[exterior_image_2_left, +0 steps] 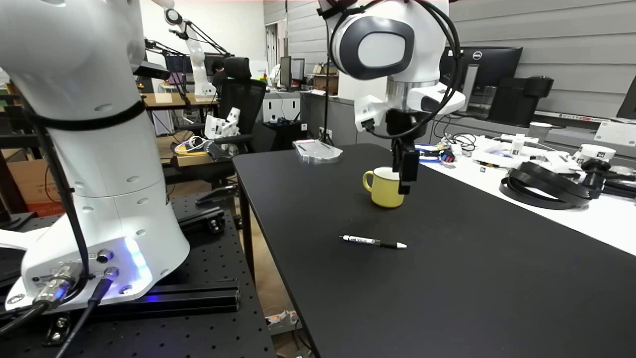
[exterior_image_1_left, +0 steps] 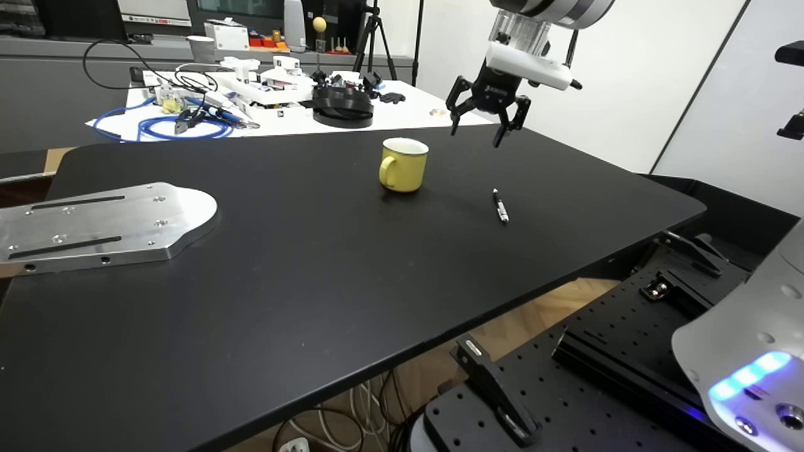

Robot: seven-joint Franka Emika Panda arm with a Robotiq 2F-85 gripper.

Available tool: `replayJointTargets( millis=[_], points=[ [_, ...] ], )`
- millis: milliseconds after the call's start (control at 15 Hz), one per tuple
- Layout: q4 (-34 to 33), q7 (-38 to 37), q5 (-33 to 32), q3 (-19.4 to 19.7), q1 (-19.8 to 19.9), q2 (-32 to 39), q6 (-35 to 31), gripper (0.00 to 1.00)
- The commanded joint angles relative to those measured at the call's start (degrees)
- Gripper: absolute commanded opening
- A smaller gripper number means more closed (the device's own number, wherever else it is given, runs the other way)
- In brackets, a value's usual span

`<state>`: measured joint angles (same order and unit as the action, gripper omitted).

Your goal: Put the pen in the cup

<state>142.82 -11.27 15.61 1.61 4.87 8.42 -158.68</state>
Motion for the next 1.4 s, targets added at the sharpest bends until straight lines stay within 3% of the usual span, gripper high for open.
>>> replayJointTargets(
  millis=[0,400,1333],
  points=[
    [0.97,-2.95,-2.18,1.75,-0.92,1.99,-1.13,1.0],
    [4.02,-1.53,-1.08,2.88,-0.18,6.04,-5.16,1.0],
    [4.84,-0.04,4.48,-1.56,2.79,11.63,-12.88,1.0]
  ],
)
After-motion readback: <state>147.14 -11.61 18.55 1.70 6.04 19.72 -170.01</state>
